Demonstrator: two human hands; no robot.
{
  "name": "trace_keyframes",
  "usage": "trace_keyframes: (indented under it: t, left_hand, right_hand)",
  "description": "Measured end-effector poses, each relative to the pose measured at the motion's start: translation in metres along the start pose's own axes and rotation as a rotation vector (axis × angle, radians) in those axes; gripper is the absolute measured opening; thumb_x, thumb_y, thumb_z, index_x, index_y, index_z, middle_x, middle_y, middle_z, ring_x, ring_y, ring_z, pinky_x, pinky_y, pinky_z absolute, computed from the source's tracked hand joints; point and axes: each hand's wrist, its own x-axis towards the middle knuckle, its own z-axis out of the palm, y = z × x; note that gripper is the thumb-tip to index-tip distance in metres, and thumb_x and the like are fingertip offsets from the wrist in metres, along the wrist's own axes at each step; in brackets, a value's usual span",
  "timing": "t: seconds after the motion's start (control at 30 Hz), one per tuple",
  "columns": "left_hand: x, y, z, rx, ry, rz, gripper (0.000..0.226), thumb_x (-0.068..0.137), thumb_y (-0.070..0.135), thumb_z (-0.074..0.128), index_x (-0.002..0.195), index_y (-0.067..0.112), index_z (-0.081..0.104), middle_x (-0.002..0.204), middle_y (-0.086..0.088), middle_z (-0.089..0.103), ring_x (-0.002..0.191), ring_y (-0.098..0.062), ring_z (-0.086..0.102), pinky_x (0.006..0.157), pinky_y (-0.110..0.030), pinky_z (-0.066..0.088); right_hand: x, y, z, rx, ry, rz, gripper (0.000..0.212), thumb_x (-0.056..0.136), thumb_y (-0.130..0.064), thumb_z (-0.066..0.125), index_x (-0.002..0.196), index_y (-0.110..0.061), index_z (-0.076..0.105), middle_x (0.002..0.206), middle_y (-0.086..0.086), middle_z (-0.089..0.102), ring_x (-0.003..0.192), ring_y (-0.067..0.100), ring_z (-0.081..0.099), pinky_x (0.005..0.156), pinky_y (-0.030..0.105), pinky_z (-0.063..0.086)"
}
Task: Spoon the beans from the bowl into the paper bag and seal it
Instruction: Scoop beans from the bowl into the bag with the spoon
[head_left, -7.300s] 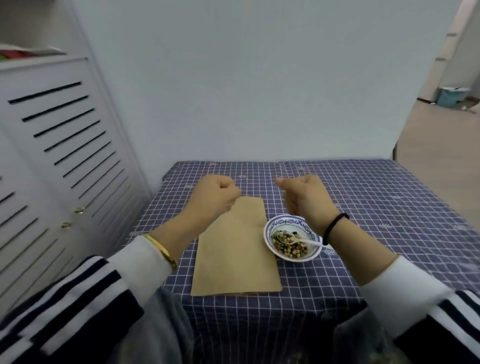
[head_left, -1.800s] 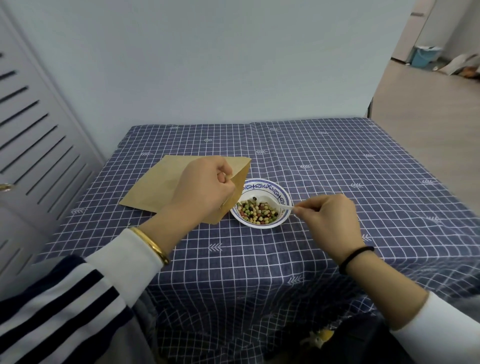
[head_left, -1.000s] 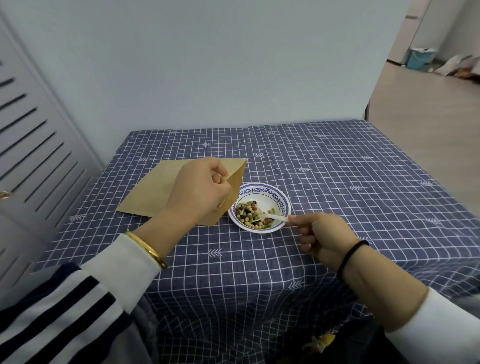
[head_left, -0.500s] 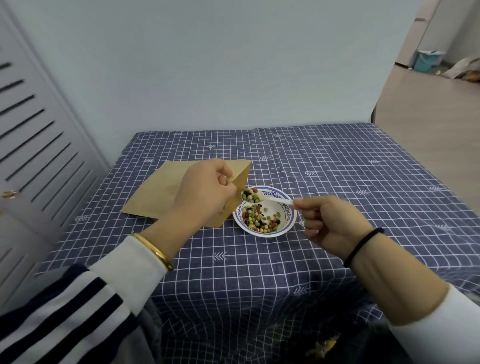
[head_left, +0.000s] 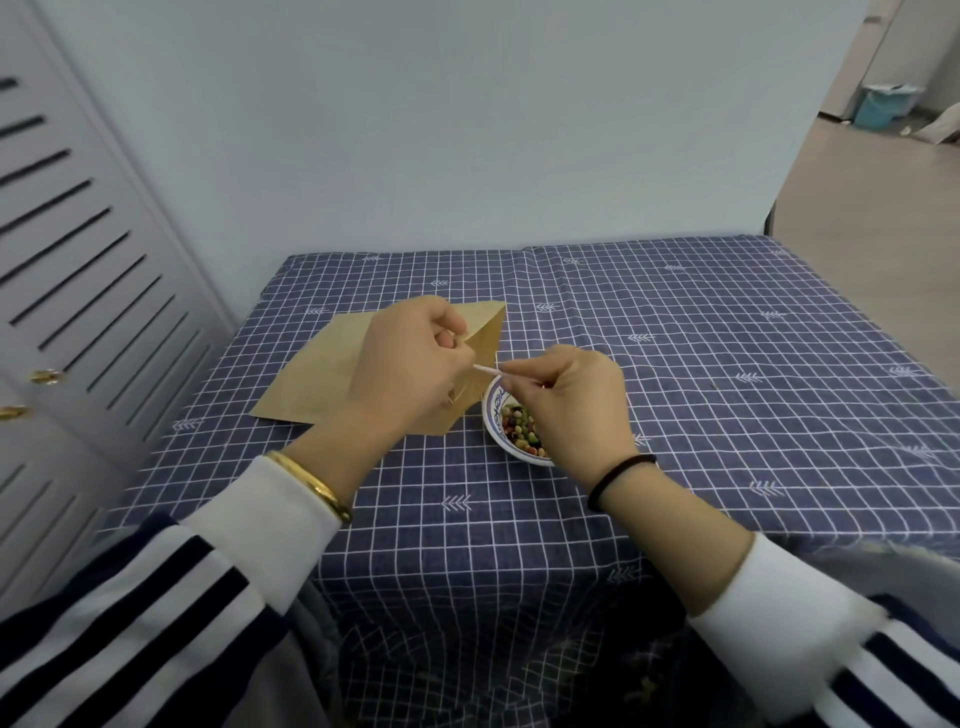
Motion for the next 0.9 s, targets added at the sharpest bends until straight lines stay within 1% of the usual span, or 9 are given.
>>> trace_keyframes:
  t: [0.13,0.27,0.37,0.43,0.5,0.63,0.7,0.8,0.9]
  left_hand:
    - [0.001,-0.001,-0.001,-0.005,0.002,0.000,0.016,0.078,0.004,0.065,0.088,0.016,0.068,0.066,-0.001,0.063,0.056,-0.022,0.065,0.056,-0.047,0.059]
    - [0.001,0.000,-0.001,-0.017,0.000,0.000,0.013,0.078,0.007,0.071,0.088,0.015,0.068,0.063,0.003,0.061,0.052,-0.017,0.062,0.055,-0.045,0.059]
    - [0.001,0.000,-0.002,-0.028,-0.003,-0.016,0.015,0.078,0.004,0.068,0.089,0.013,0.068,0.060,0.004,0.059,0.043,-0.012,0.059,0.050,-0.043,0.059]
    - [0.001,-0.001,-0.002,-0.016,-0.003,-0.014,0.017,0.077,0.002,0.066,0.090,0.013,0.068,0.060,0.003,0.060,0.046,-0.013,0.059,0.053,-0.043,0.059]
    - [0.002,-0.001,-0.001,-0.003,-0.004,-0.011,0.019,0.076,0.001,0.064,0.090,0.013,0.068,0.061,0.003,0.060,0.050,-0.014,0.060,0.055,-0.043,0.060]
    - [0.001,0.000,0.001,0.010,-0.014,-0.009,0.019,0.078,0.001,0.065,0.089,0.016,0.067,0.062,0.002,0.061,0.047,-0.014,0.062,0.050,-0.041,0.060]
    - [0.001,0.000,0.002,-0.001,-0.019,-0.013,0.018,0.078,0.001,0.066,0.088,0.017,0.067,0.061,0.002,0.060,0.044,-0.012,0.060,0.047,-0.040,0.060]
    - [-0.001,0.001,0.003,-0.023,-0.036,-0.022,0.018,0.078,0.000,0.064,0.086,0.015,0.066,0.058,0.002,0.059,0.039,-0.009,0.058,0.045,-0.039,0.059]
    - [-0.003,0.002,0.004,-0.033,-0.051,-0.024,0.018,0.077,-0.001,0.063,0.086,0.014,0.066,0.055,0.002,0.059,0.037,-0.010,0.057,0.044,-0.040,0.058]
  right_hand:
    - [-0.005,0.005,0.002,-0.079,0.007,-0.111,0.013,0.082,-0.016,0.070,0.092,-0.021,0.077,0.066,-0.003,0.064,0.067,0.009,0.057,0.062,0.026,0.049]
    - [-0.005,0.005,-0.008,0.183,0.056,0.093,0.007,0.079,-0.017,0.073,0.080,-0.022,0.078,0.065,-0.009,0.068,0.060,0.004,0.061,0.061,0.022,0.052]
    - [-0.003,0.008,-0.025,0.349,0.130,0.274,0.008,0.079,-0.020,0.072,0.072,-0.019,0.077,0.059,-0.002,0.070,0.047,0.001,0.056,0.059,0.027,0.051]
    - [0.000,0.014,-0.039,0.399,0.180,0.357,0.011,0.078,-0.017,0.071,0.070,-0.013,0.075,0.050,-0.009,0.065,0.048,0.001,0.053,0.065,0.031,0.051]
    - [0.001,0.022,-0.051,0.366,0.232,0.405,0.011,0.077,-0.014,0.069,0.067,-0.011,0.073,0.040,-0.012,0.054,0.046,0.007,0.047,0.065,0.032,0.050]
    - [-0.004,0.037,-0.058,0.068,0.200,0.336,0.017,0.079,-0.015,0.066,0.063,-0.019,0.071,0.036,-0.009,0.045,0.033,0.006,0.034,0.037,0.019,0.037]
    - [-0.007,0.040,-0.055,-0.074,0.142,0.252,0.015,0.080,-0.016,0.066,0.068,-0.021,0.073,0.044,-0.008,0.055,0.036,0.005,0.041,0.040,0.021,0.042]
    - [-0.010,0.040,-0.050,-0.156,0.067,0.151,0.007,0.081,-0.017,0.071,0.081,-0.016,0.077,0.070,-0.009,0.066,0.063,0.004,0.061,0.060,0.024,0.052]
    - [-0.011,0.041,-0.049,-0.134,-0.042,0.136,0.007,0.080,-0.015,0.073,0.085,-0.015,0.078,0.075,-0.009,0.066,0.071,0.003,0.061,0.068,0.020,0.050]
